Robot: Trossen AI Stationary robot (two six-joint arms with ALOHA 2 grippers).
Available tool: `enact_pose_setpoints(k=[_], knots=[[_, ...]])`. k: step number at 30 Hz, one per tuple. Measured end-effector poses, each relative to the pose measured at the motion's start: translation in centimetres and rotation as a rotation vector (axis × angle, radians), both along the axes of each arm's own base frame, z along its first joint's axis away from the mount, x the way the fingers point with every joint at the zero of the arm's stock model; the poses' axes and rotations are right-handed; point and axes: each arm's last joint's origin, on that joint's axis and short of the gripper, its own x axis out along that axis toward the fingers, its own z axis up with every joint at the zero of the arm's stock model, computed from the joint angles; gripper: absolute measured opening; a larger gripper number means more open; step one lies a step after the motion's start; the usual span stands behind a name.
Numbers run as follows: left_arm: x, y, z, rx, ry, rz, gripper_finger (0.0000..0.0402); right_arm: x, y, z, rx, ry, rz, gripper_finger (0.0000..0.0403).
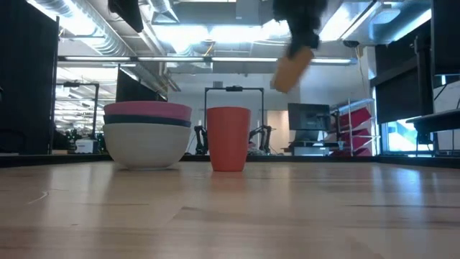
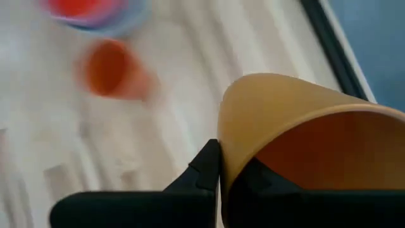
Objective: Nest bowls inside each other
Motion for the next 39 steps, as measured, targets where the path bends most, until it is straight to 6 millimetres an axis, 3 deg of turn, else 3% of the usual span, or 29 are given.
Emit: enact_pose_setpoints(k=[5,23,39], knots=[[0.0,0.0,0.0,-0.014,-0.012,0.026,0.0146,3.4,3.9,-0.1,-0.031,0.015,0.123,0.0],[-0.4,-0.3,-0.3,-0.065,0.0,0.077,0.0146,9.2,8.7,-3.4,-0.054,0.085,0.328,0.0],[-0.5,-0.3,-0.4,-0.074,0.009,0.082,0.0146,10.9,8.8,-5.8,-0.017,0.122,0.33,0.0]])
